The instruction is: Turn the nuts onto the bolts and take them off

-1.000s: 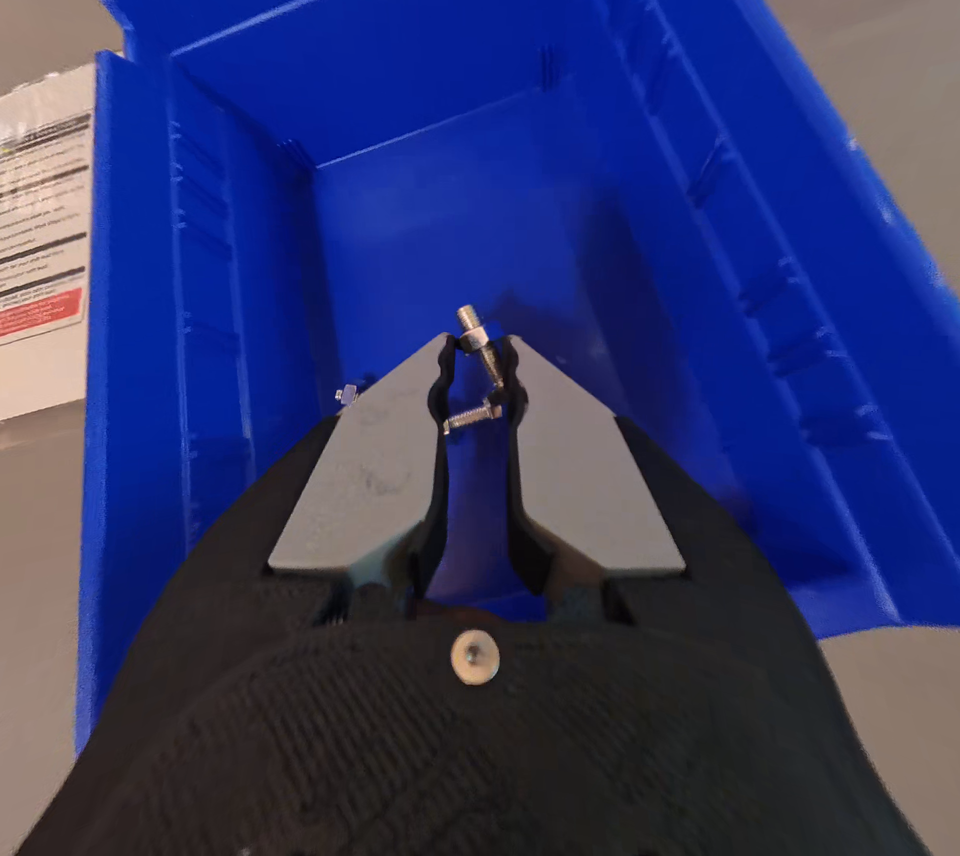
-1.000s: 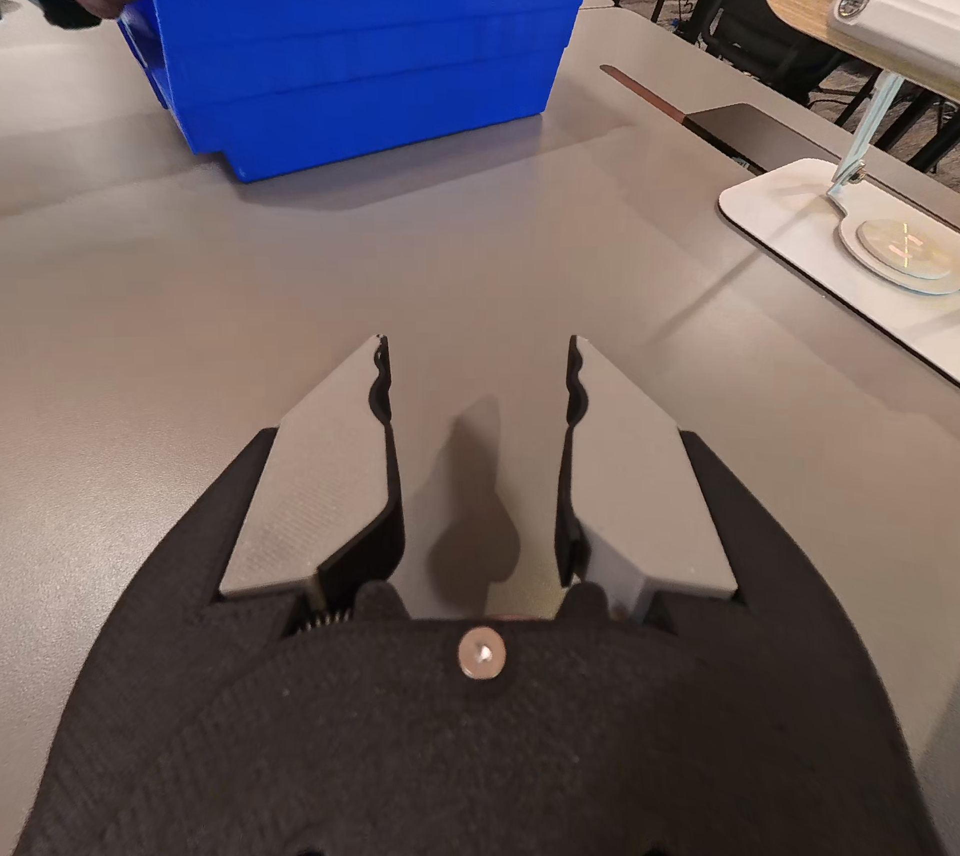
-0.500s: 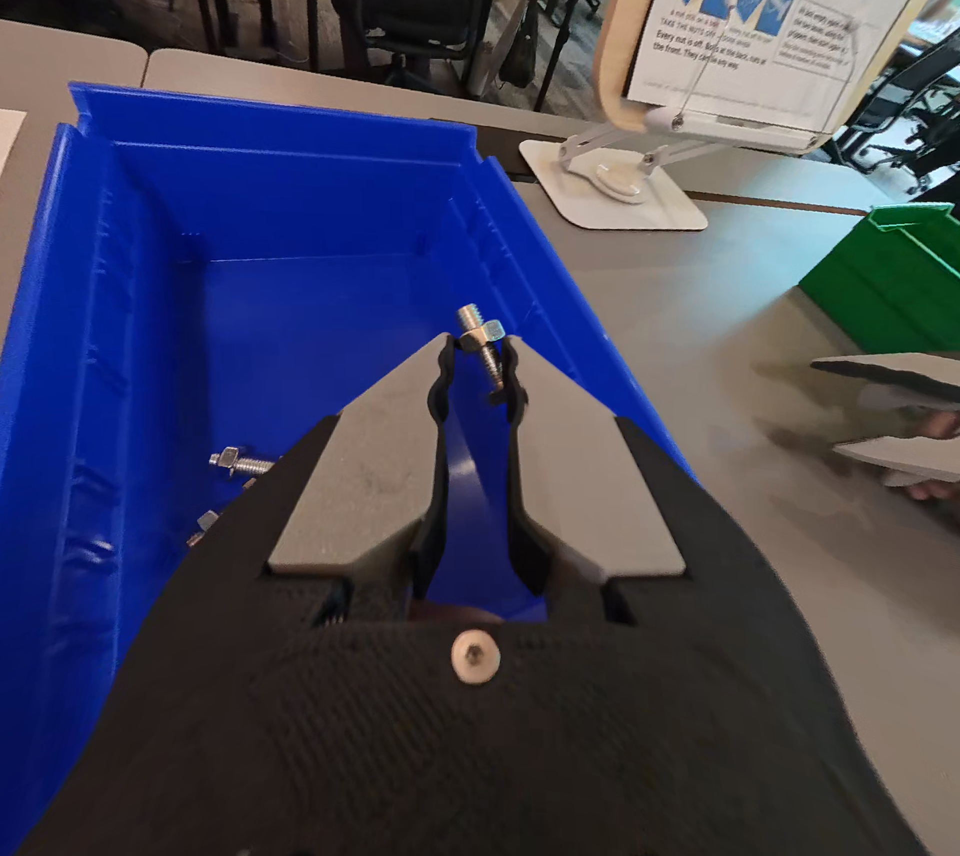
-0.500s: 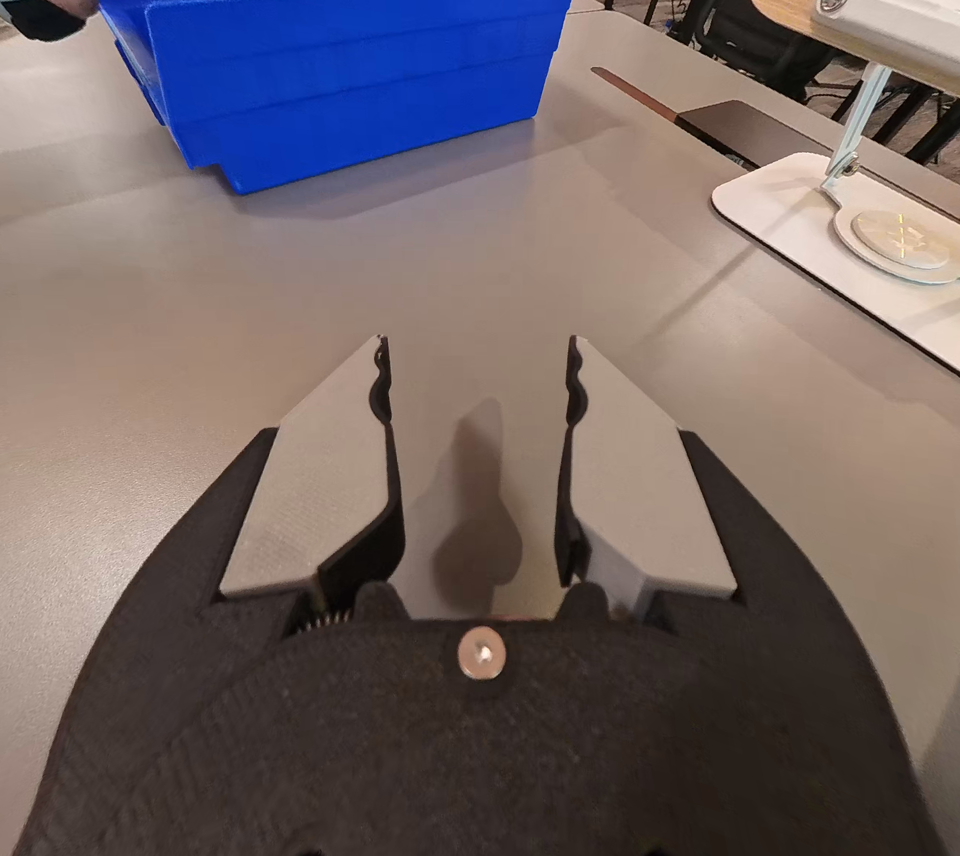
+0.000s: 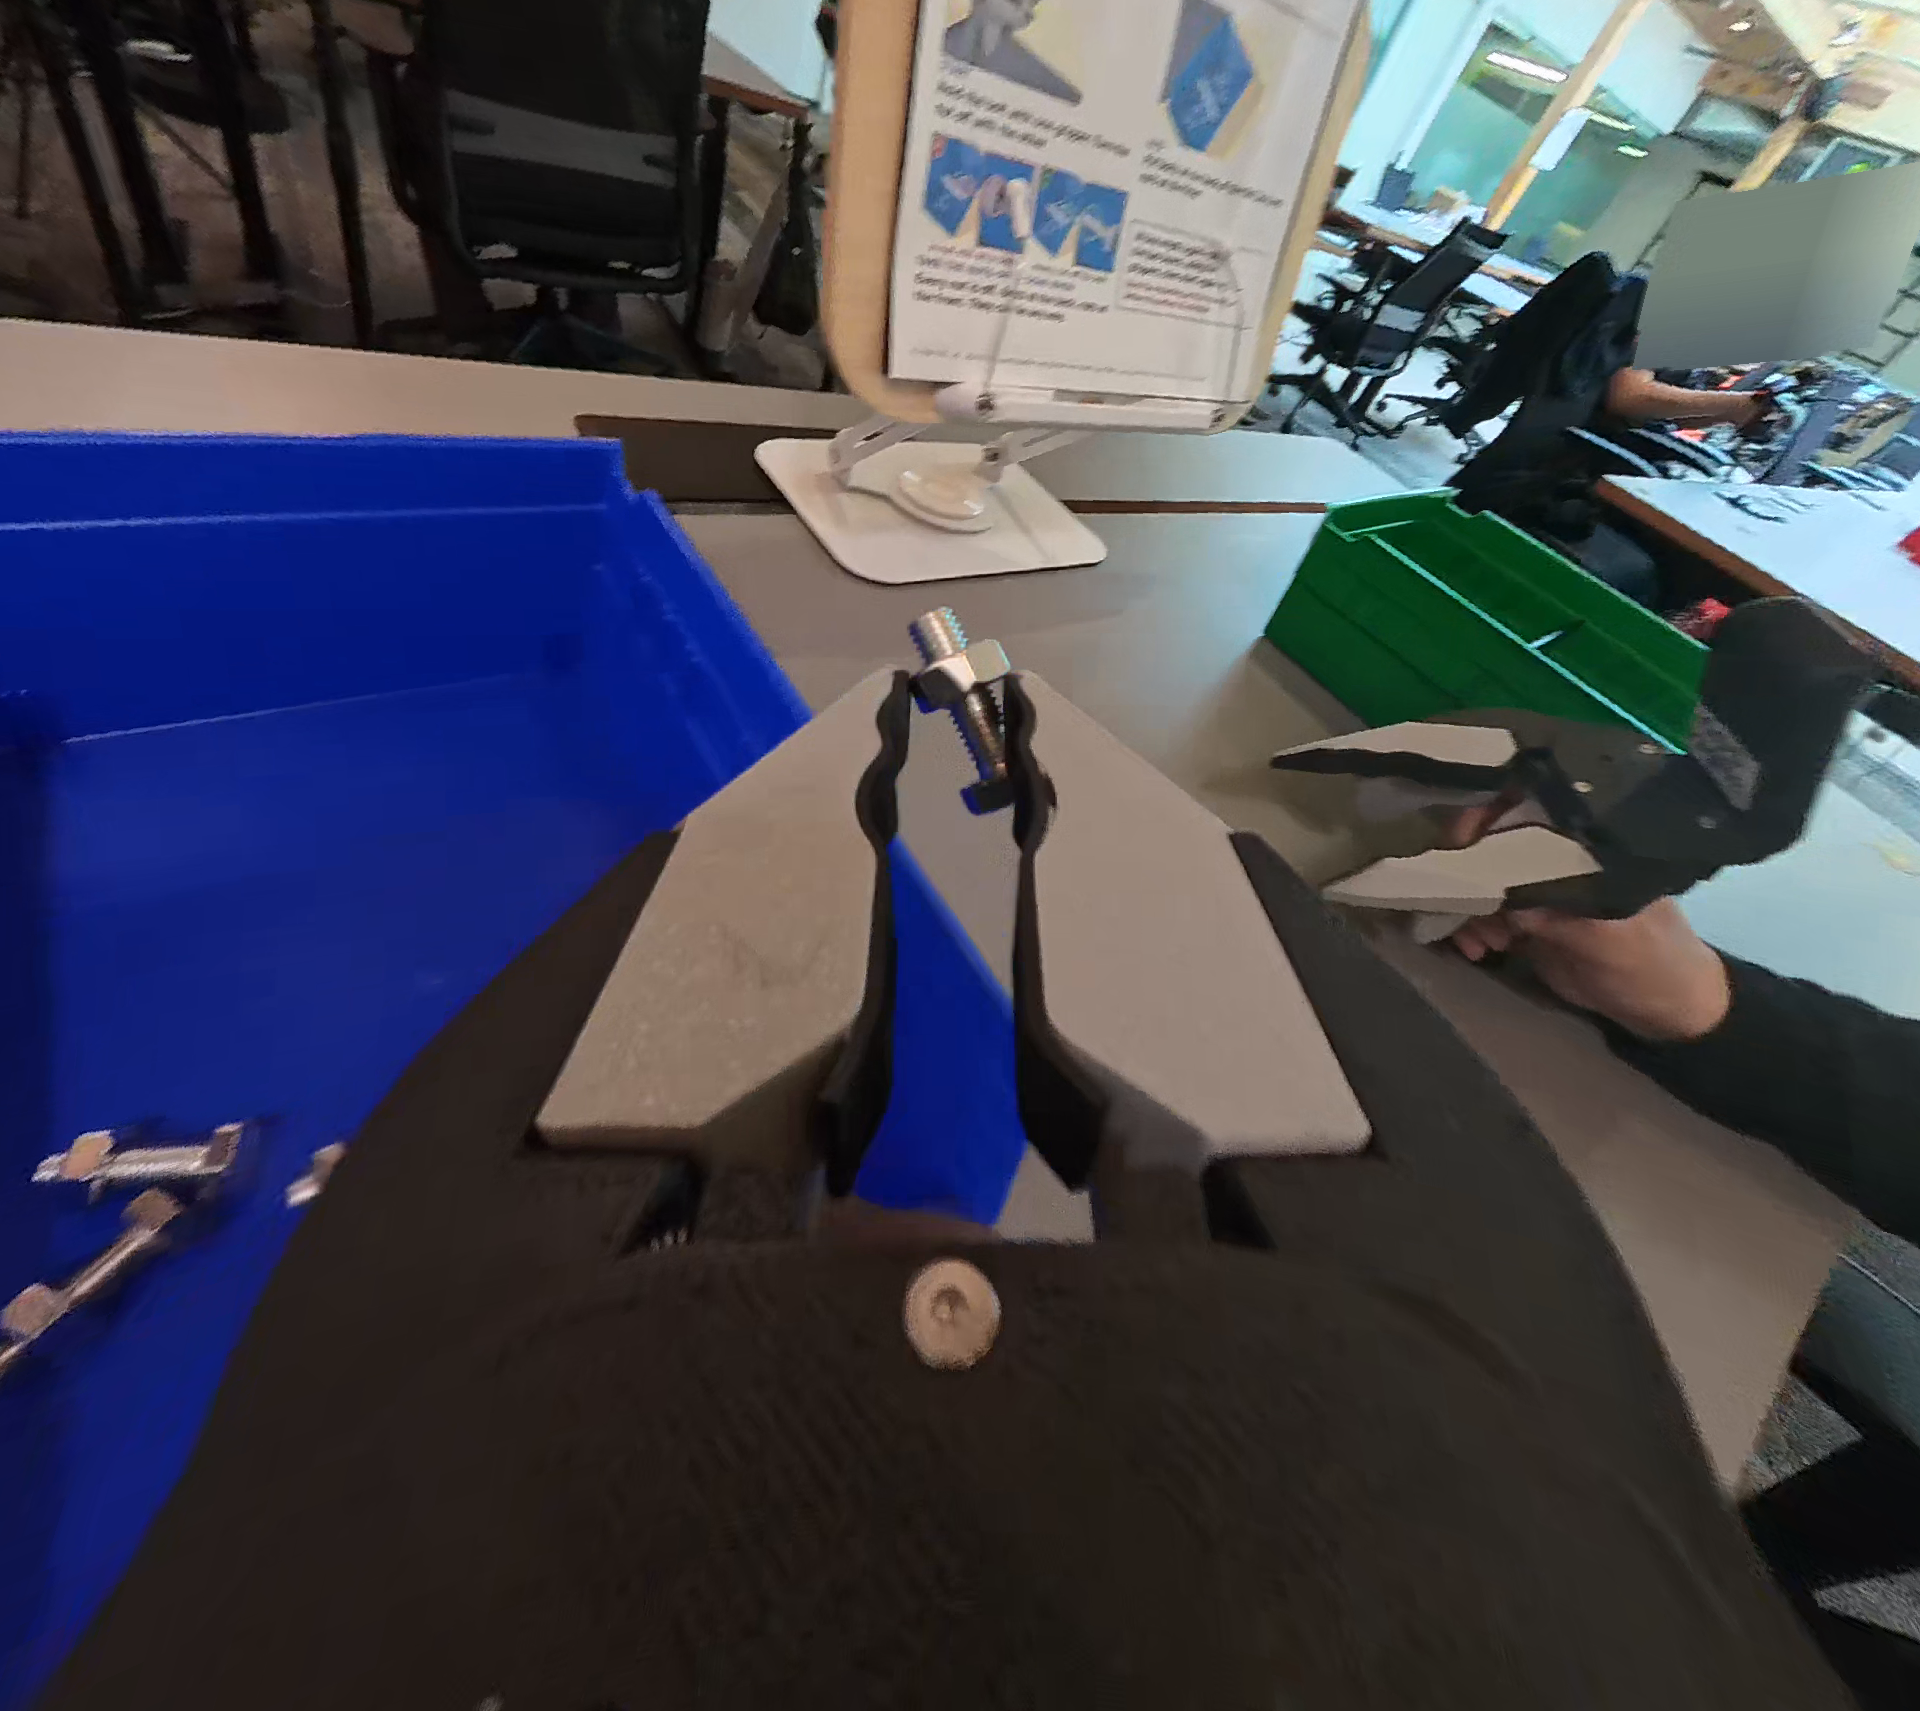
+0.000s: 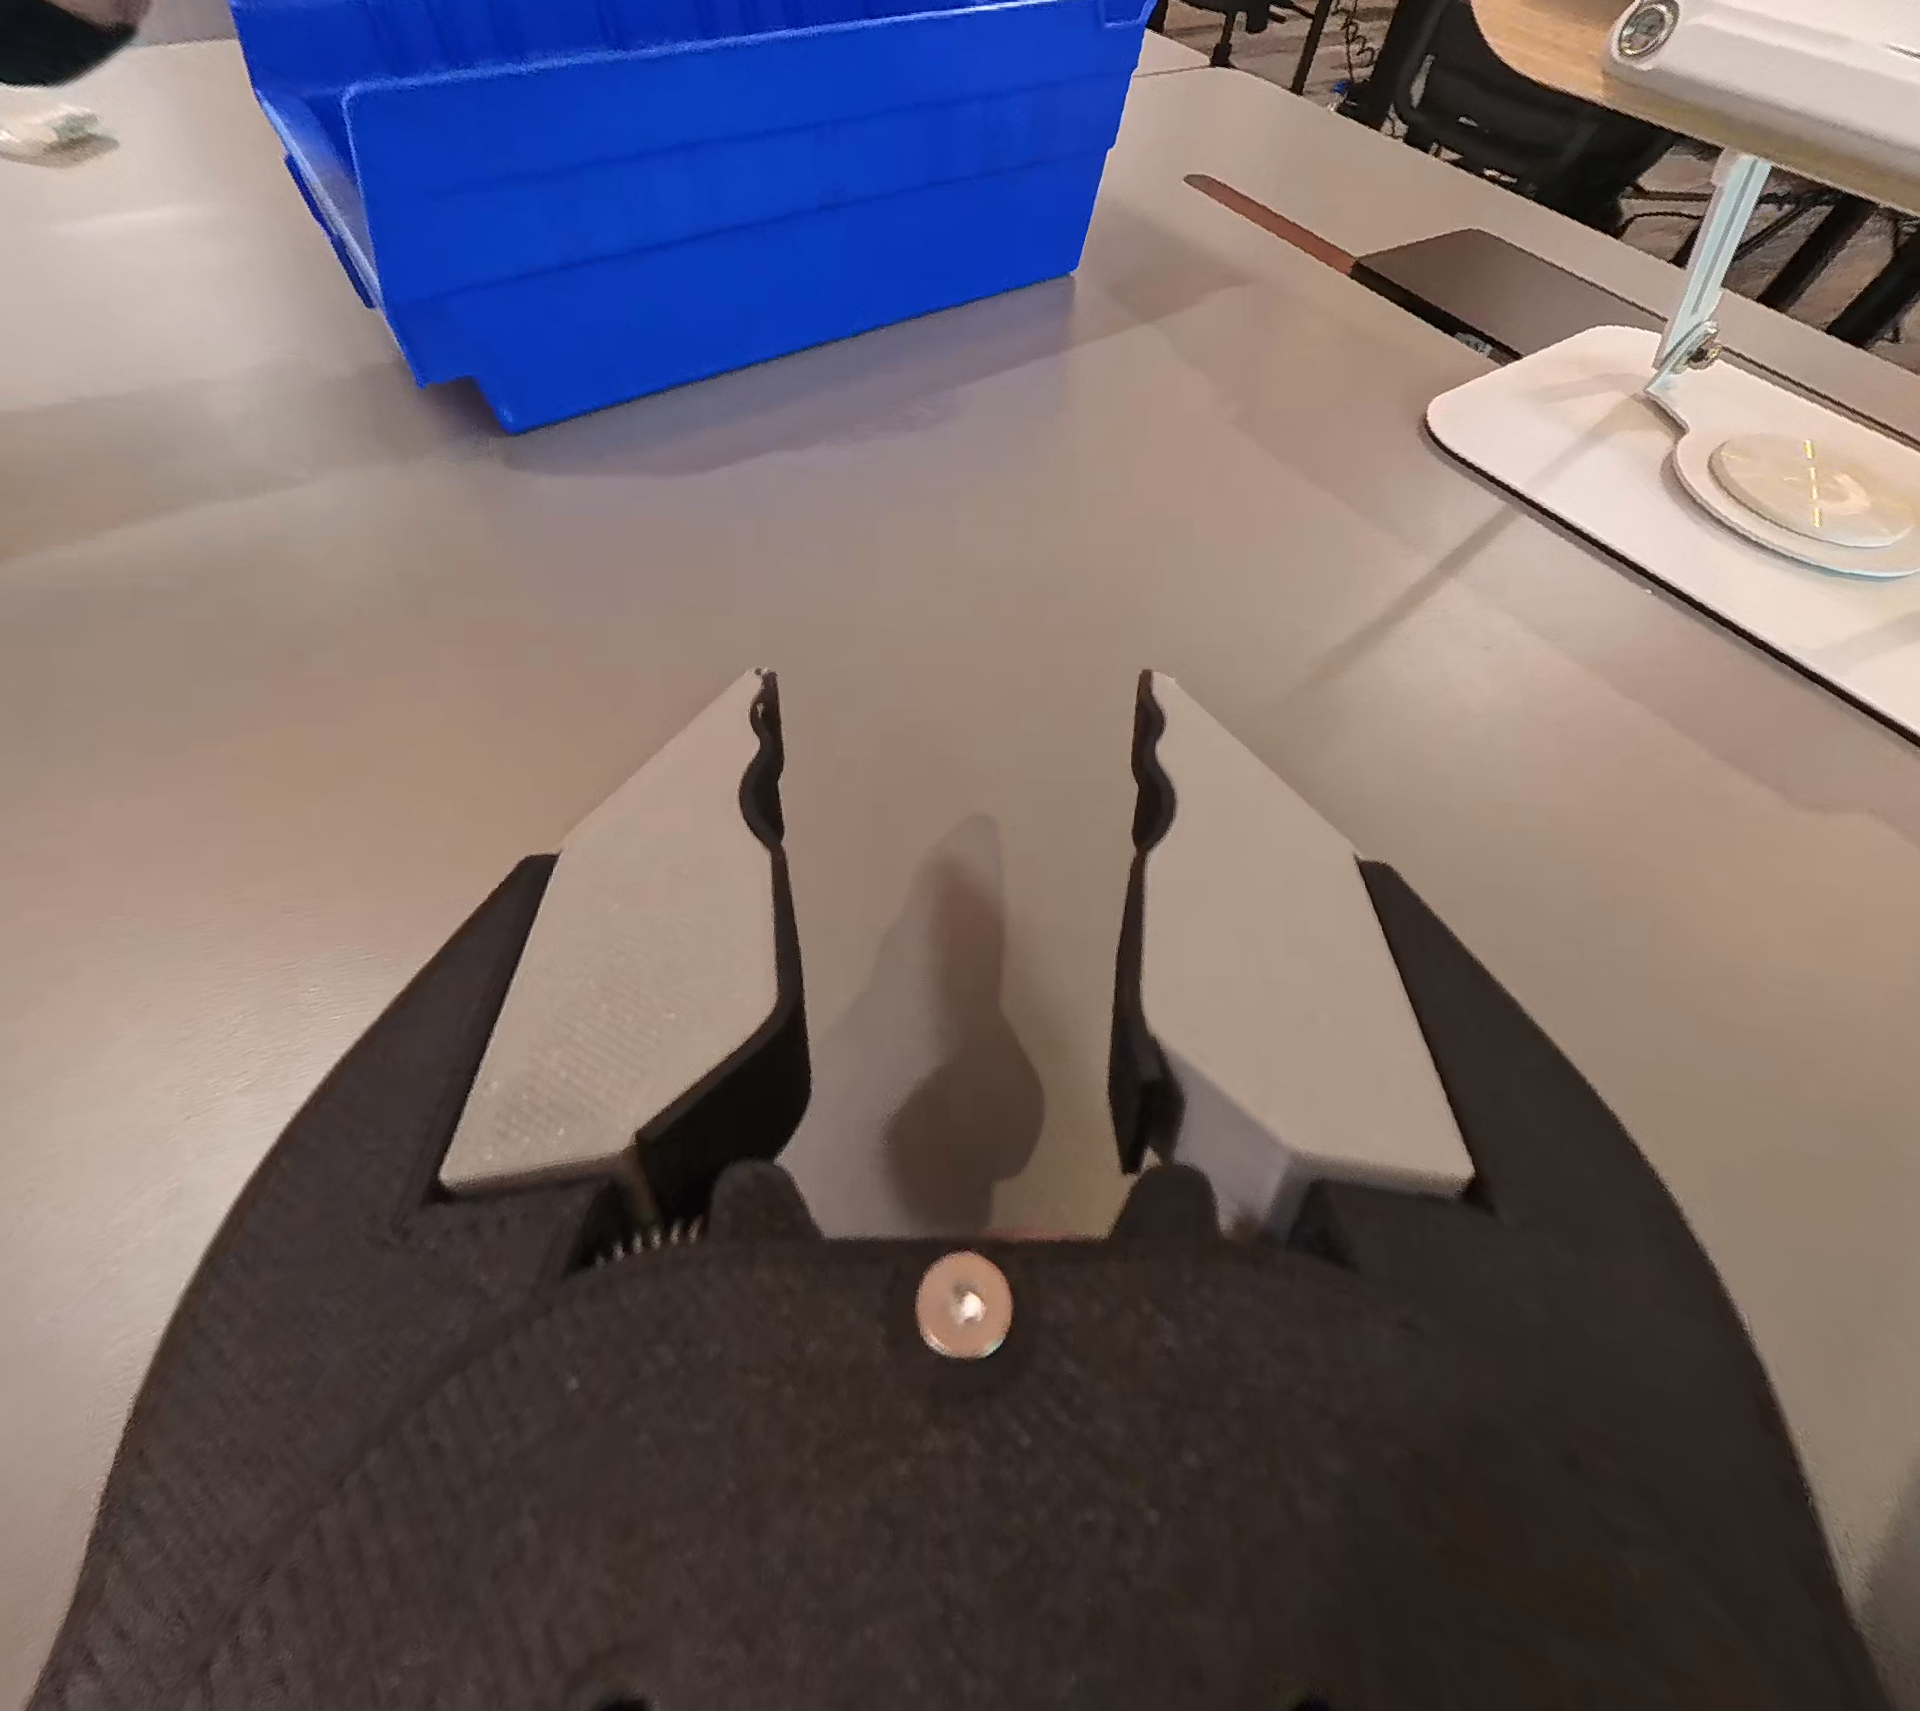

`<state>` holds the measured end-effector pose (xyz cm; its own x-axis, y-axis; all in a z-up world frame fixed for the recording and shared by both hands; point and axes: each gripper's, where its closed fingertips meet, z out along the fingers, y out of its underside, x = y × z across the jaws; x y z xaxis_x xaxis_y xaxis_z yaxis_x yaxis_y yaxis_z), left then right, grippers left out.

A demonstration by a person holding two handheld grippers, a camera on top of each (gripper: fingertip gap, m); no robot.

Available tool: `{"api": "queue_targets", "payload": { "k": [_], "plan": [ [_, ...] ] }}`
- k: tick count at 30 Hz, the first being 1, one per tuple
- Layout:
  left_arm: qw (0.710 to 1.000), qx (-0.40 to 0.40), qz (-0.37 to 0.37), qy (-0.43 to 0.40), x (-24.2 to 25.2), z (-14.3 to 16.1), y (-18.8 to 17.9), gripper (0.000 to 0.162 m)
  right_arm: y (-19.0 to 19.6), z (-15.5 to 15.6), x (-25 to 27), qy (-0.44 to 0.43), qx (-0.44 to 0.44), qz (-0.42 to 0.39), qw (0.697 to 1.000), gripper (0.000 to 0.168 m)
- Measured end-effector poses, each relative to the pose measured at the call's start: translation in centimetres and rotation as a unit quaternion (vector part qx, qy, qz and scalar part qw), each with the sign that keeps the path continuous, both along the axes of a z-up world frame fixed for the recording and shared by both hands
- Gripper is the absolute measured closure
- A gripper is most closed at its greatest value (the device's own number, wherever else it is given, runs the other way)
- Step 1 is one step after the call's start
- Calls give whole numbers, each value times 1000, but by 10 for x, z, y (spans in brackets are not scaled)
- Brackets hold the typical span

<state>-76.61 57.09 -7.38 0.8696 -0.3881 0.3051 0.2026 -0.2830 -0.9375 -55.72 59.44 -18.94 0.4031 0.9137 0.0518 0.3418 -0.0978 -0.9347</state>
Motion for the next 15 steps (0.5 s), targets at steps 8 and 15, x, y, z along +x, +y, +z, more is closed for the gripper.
{"api": "queue_targets", "payload": {
  "k": [8,15],
  "plan": [
    [994,55,-97,22,94,17,-27,147,-3,7,1,9,7,4,1000,103],
    [985,64,-100,127,166,-22,-10,147,16,21,21,5,38,-72,997,102]
  ]
}}
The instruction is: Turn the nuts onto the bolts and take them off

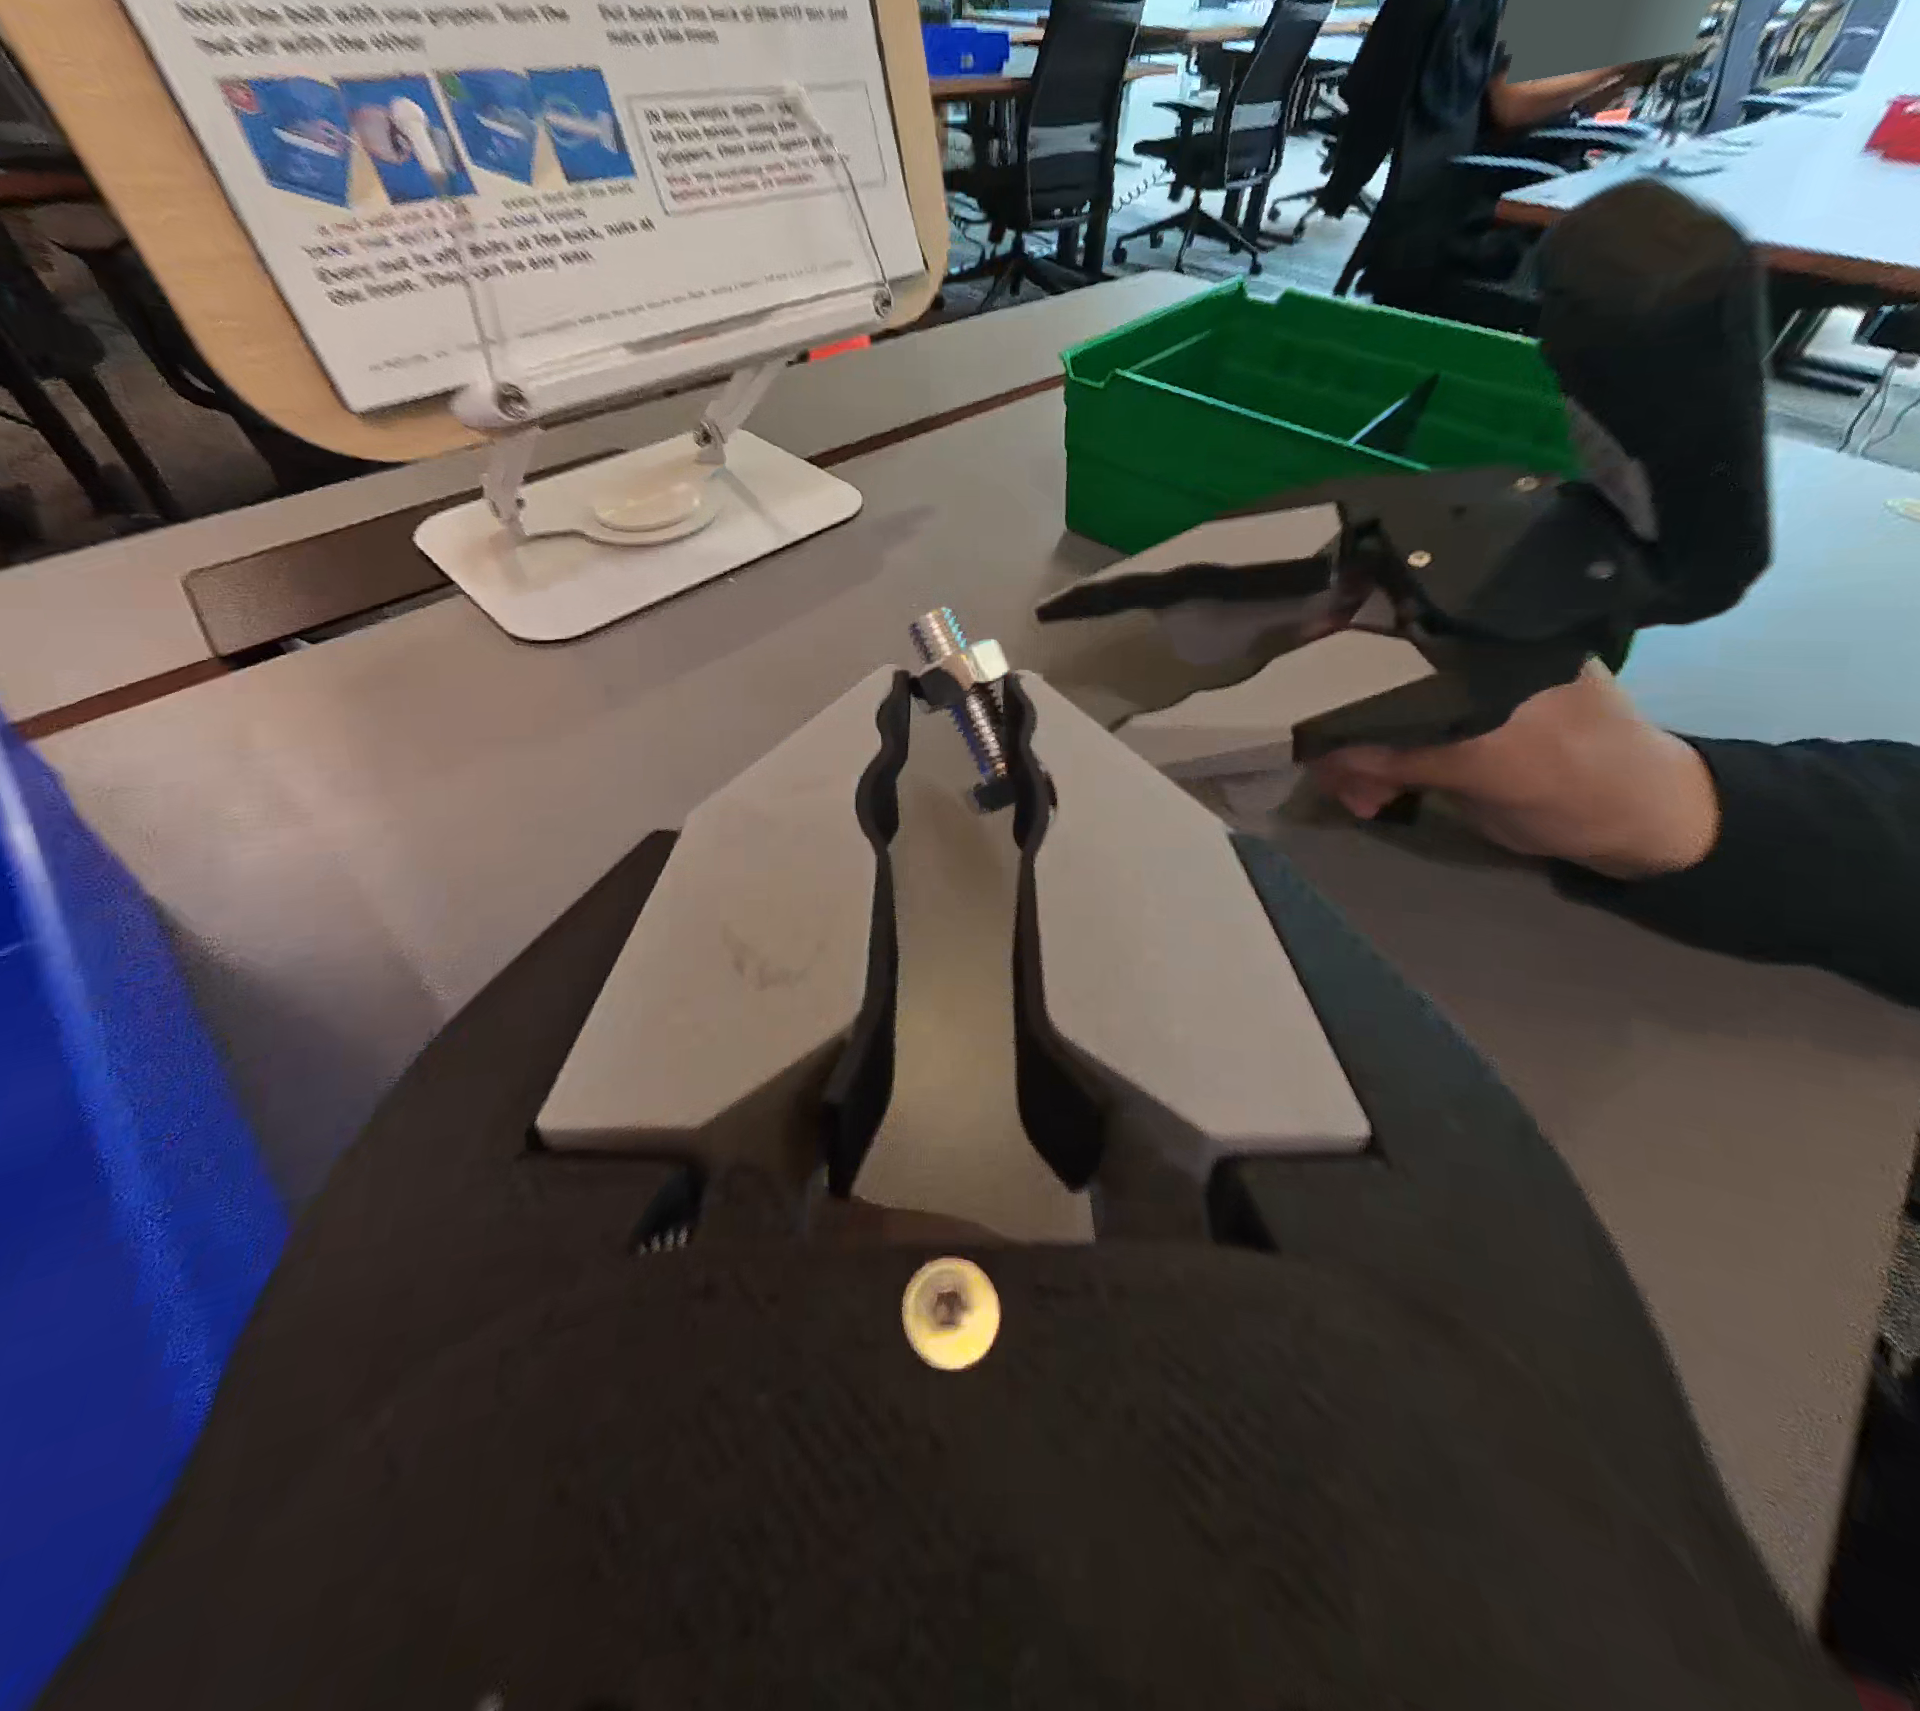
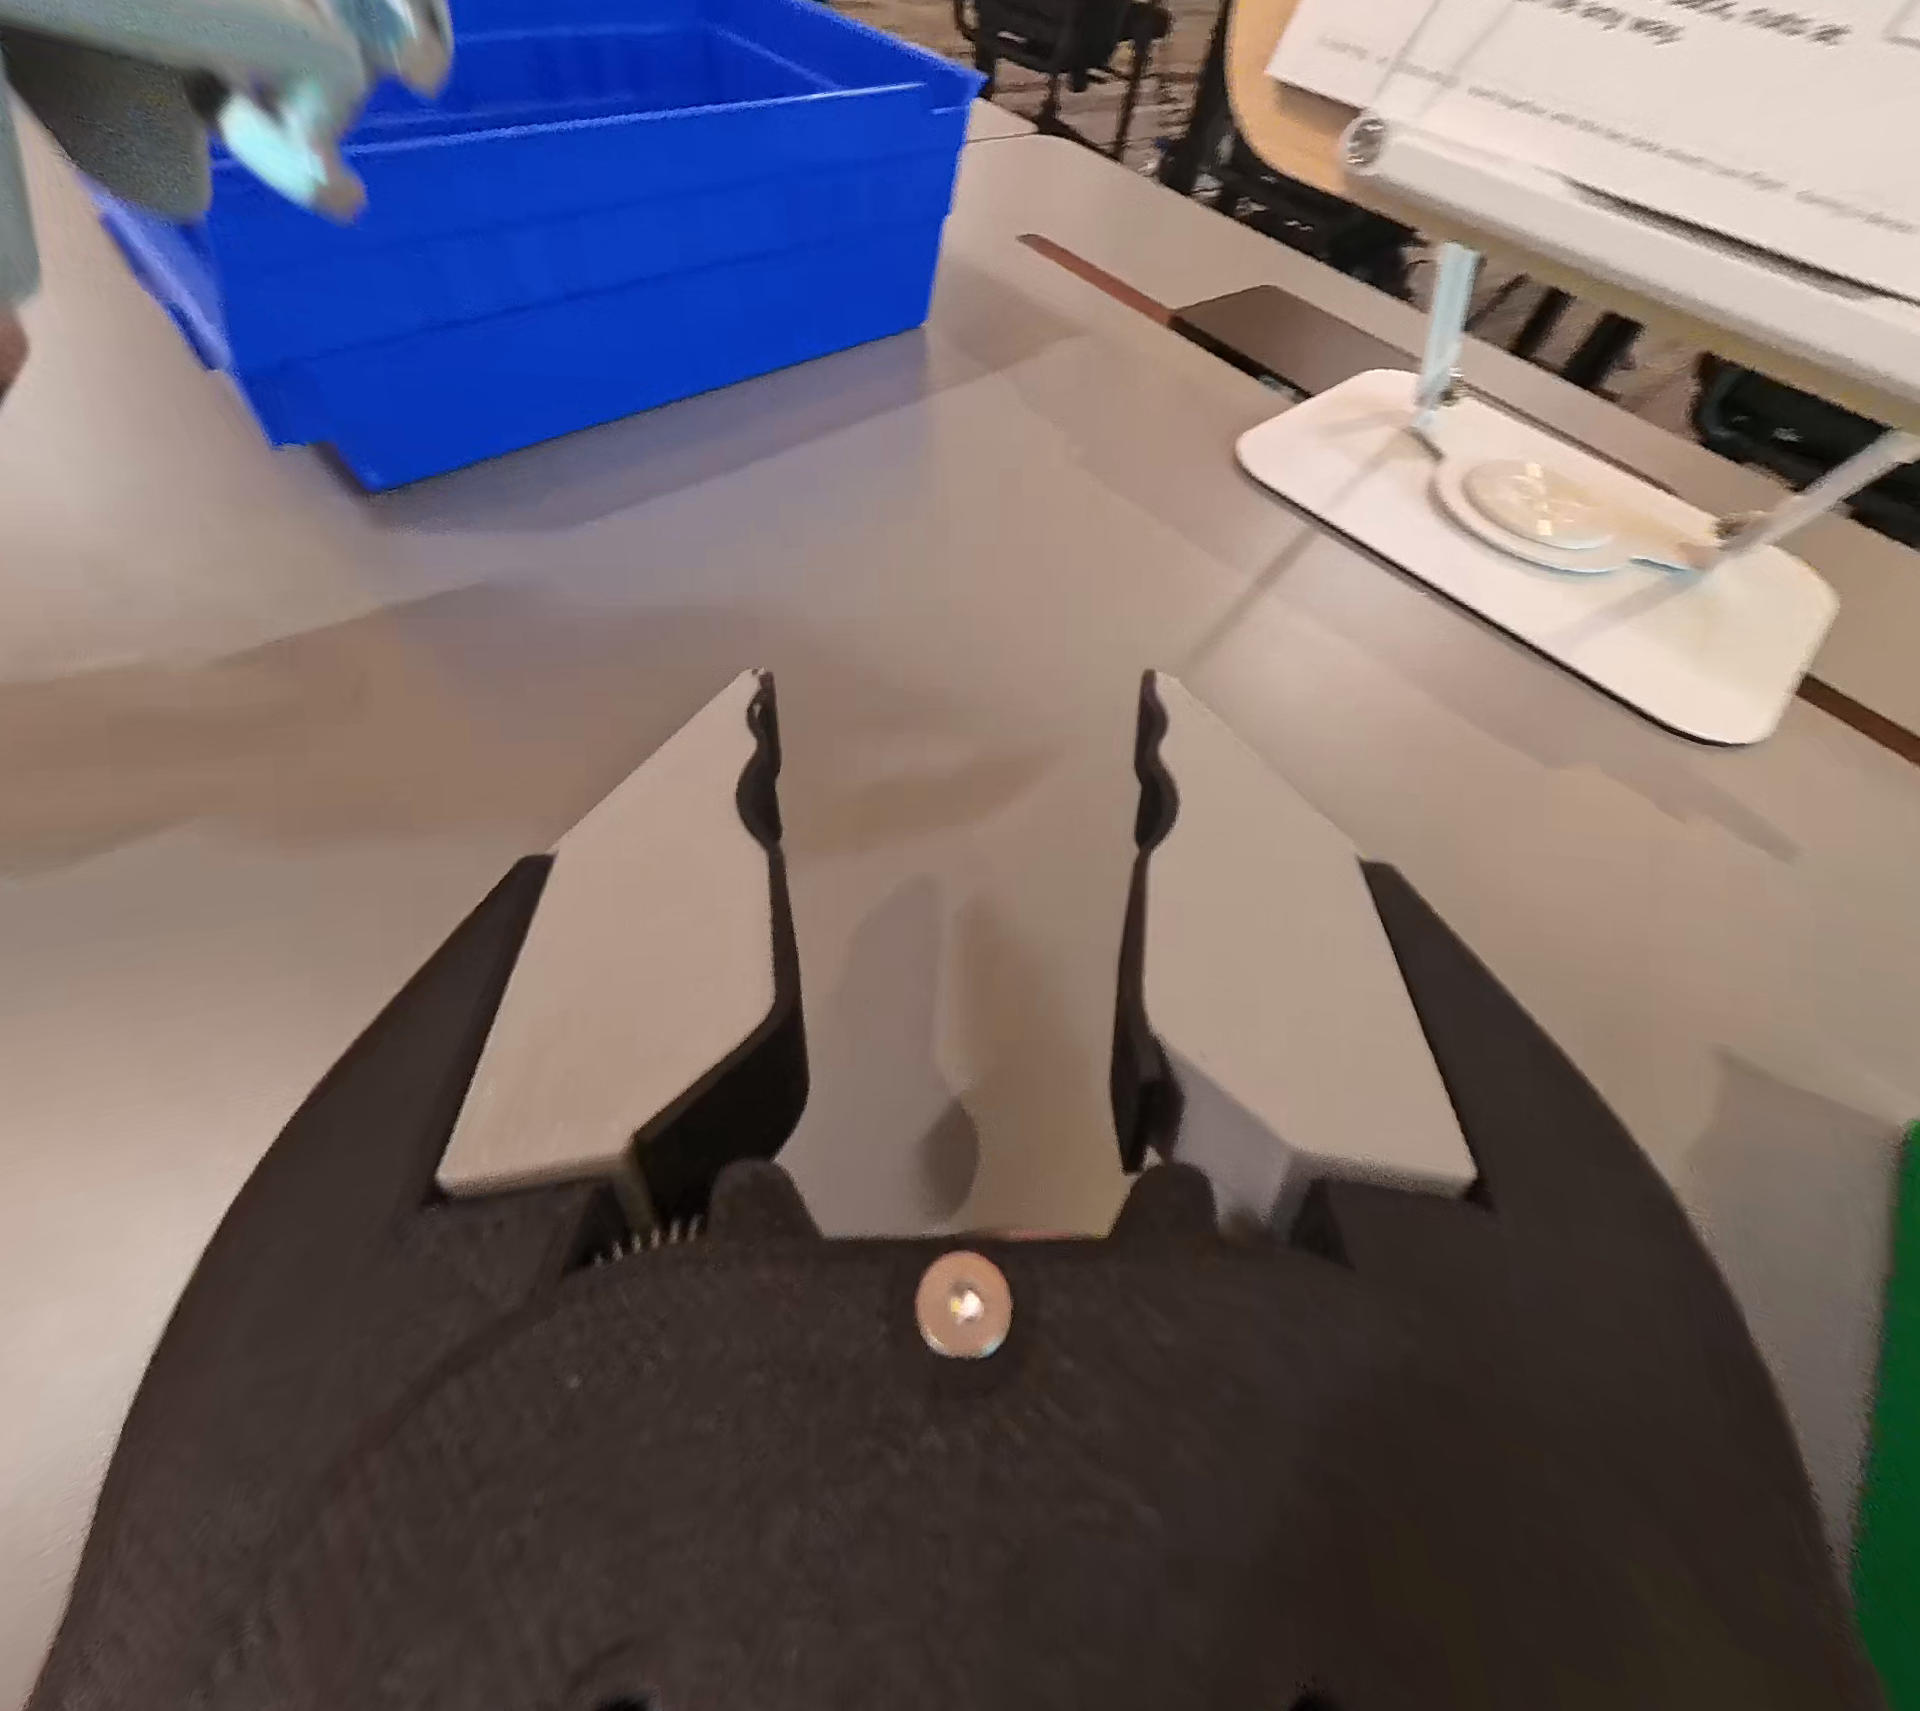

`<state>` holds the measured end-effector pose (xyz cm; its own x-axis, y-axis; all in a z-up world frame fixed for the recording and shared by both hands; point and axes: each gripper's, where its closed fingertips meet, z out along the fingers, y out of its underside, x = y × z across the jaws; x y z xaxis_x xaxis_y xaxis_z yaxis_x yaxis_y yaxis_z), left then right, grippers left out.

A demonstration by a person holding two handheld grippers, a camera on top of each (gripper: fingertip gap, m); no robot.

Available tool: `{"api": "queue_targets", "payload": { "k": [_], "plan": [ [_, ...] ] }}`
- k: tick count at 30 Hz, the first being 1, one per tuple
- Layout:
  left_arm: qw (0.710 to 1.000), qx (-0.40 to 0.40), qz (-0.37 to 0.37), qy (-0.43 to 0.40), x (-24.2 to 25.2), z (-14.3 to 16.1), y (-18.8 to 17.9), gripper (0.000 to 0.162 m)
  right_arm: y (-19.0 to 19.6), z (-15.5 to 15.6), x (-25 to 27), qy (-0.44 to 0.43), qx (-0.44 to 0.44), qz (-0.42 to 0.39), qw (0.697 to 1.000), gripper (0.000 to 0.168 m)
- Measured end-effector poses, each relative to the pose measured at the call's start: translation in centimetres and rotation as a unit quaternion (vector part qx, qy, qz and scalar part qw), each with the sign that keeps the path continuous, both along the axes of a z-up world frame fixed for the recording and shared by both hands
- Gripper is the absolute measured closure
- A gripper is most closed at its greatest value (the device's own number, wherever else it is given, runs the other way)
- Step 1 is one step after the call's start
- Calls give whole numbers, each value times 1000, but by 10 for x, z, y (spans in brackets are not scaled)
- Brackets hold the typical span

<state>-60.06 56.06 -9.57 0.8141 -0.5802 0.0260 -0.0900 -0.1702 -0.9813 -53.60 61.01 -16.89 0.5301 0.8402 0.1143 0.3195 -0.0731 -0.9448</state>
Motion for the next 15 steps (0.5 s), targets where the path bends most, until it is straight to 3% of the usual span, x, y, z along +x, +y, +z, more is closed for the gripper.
{"api": "queue_targets", "payload": {
  "k": [6,11,15],
  "plan": [
    [1000,-9,2,9,38,-35,29,147,13,6,14,4,16,-47,999,101],
    [999,27,-13,-11,59,-36,44,147,14,2,13,-4,11,-46,999,100],
    [998,58,15,-11,56,-43,54,147,15,0,14,-7,7,-45,999,100]
  ]
}}
